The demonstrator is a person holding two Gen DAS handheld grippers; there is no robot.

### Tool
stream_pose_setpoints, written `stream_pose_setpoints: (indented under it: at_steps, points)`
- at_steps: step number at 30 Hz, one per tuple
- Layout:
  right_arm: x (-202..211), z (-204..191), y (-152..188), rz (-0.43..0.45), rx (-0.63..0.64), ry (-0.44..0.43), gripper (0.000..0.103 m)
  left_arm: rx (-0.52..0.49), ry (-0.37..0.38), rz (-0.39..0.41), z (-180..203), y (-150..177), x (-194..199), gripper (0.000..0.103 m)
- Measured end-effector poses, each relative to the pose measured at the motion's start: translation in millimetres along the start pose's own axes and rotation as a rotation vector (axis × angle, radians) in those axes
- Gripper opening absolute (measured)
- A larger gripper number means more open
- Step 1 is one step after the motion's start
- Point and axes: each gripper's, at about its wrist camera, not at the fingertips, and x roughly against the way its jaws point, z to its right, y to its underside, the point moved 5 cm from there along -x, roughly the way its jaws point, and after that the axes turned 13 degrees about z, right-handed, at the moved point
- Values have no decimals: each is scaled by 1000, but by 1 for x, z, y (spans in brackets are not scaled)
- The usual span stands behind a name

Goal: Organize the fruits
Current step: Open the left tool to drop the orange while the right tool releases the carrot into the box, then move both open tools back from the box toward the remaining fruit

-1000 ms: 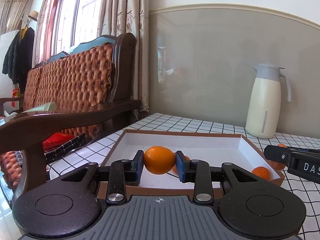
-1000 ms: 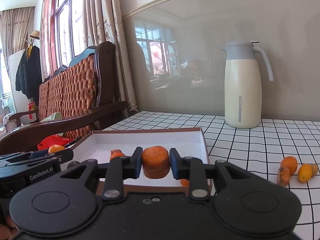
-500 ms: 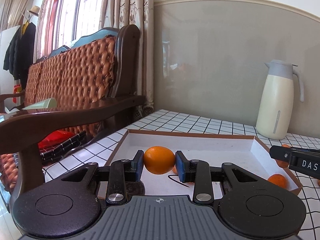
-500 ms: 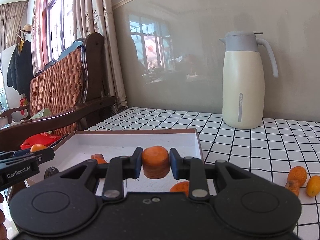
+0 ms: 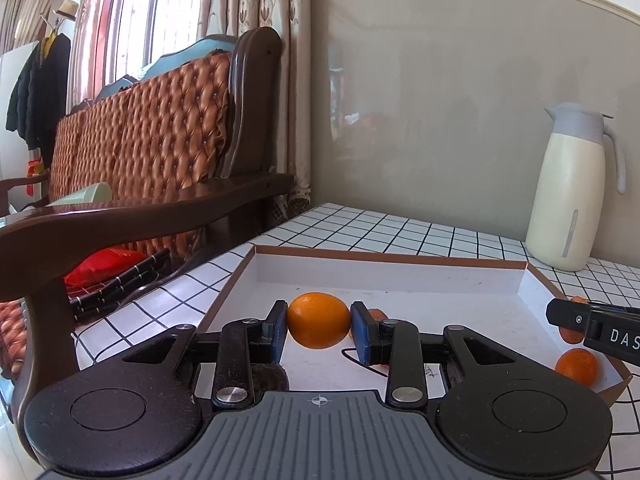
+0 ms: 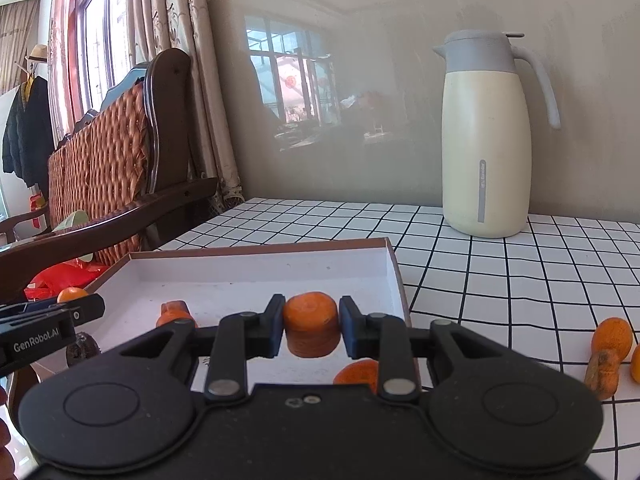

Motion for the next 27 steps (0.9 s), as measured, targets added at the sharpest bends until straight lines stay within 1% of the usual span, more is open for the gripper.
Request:
stream_pose_setpoints:
  at_steps: [4, 6, 7, 8, 9, 10, 11, 12, 13, 15, 16, 18, 22, 27]
  points:
    - [-4, 0, 1, -12, -3, -1, 22, -4, -6, -9, 0, 2, -4, 34]
    - [-5, -1, 1, -7, 1, 3, 24, -8, -8, -15, 0, 4, -6, 34]
    - [-6, -2, 1, -10, 4, 3, 27, -10, -11, -15, 0, 5, -6, 34]
    - [-8, -2, 1, -17, 3, 0, 39, -16, -12, -17, 1, 6, -7, 35]
    - [-8, -2, 1, -18, 1, 3, 55, -28, -13, -25, 2, 6, -9, 53]
    - [-6, -1, -1, -1, -1, 19, 88, -39, -28, -29, 2, 6, -9, 96]
    - [0, 0, -4, 37, -4, 35, 92, -47, -75, -9, 1, 3, -6, 102]
    - [7, 1, -11, 88, -4, 51, 92, -48, -110, 47, -2, -4, 1, 103]
    - [12, 1, -16, 119, 2, 58, 96, -45, -114, 75, -3, -9, 5, 103]
    - [21, 4, -26, 174, 10, 71, 97, -37, -118, 102, -6, -18, 11, 103]
    - [24, 5, -28, 187, 4, 66, 97, -23, -123, 103, -8, -21, 13, 103]
    - [27, 10, -30, 192, -11, 62, 97, -6, -131, 113, -13, -24, 17, 103]
    - [34, 13, -34, 210, -18, 60, 97, -43, -147, 149, -15, -32, 26, 103]
    - [35, 12, -31, 199, -18, 61, 97, -22, -140, 126, -19, -31, 28, 103]
